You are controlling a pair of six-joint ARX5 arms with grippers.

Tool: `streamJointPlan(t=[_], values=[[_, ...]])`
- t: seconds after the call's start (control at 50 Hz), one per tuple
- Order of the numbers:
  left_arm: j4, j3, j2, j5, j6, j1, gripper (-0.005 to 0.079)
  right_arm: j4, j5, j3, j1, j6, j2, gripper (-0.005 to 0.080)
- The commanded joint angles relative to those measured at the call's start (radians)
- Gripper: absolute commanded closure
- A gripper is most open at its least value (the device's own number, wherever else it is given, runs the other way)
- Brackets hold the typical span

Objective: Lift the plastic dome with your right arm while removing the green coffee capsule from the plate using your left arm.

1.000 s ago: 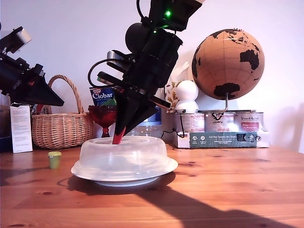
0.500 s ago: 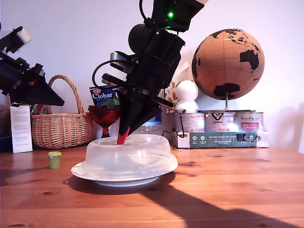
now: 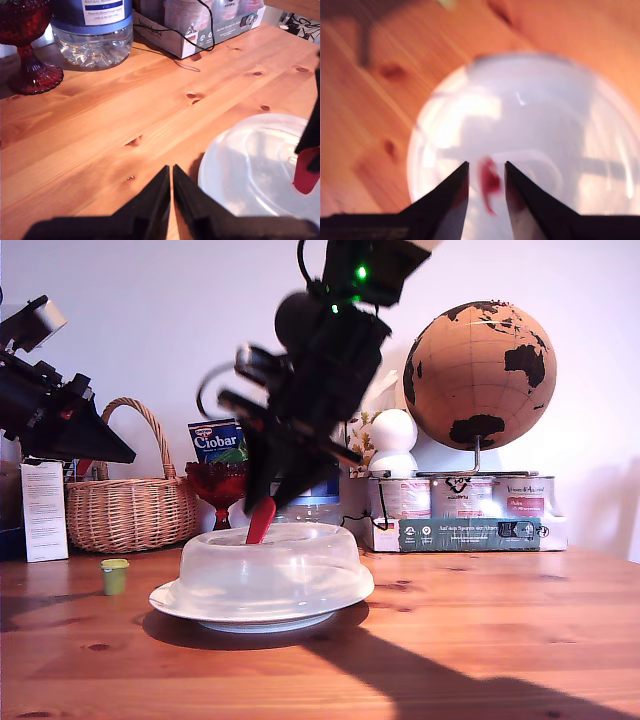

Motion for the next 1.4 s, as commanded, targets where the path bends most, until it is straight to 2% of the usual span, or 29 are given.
streamJointPlan(t=[0.0, 0.2, 0.36, 0.54, 0.76, 0.84, 1.06, 1.26, 1.38], values=[[0.008, -0.006, -0.007, 0.005, -0.007, 0.000, 0.0766, 0.003, -0.008, 0.007, 0.000, -0.003, -0.005, 0.0552], [0.016, -0.006, -0.007, 0.026, -0.034, 0.000, 0.0766, 0.011, -0.006, 0.007, -0.003, -0.006, -0.039, 0.0565], [0.057, -0.006, -0.007, 0.039, -0.058, -0.009, 0.0766, 0.060, 0.006, 0.007, -0.016, -0.016, -0.056, 0.0772], [0.105, -0.007, -0.007, 0.037, -0.062, -0.035, 0.0766, 0.147, 0.021, 0.007, -0.023, -0.079, -0.060, 0.0763], [0.175, -0.007, -0.006, 0.036, -0.064, -0.037, 0.0766, 0.355, 0.019, 0.004, -0.043, -0.107, -0.060, 0.0763], [0.199, -0.010, -0.006, 0.090, -0.080, -0.015, 0.0766, 0.404, 0.009, -0.010, -0.063, -0.107, -0.060, 0.0763], [0.303, -0.051, -0.006, 0.156, -0.134, 0.049, 0.0766, 0.517, -0.024, -0.114, -0.115, -0.092, -0.069, 0.0763], [0.350, -0.077, -0.006, 0.179, -0.135, 0.053, 0.0766, 0.655, -0.013, -0.225, -0.124, -0.100, -0.132, 0.0765], [0.361, -0.093, -0.006, 0.191, -0.144, 0.053, 0.0766, 0.692, 0.006, -0.309, -0.127, -0.099, -0.197, 0.0765]])
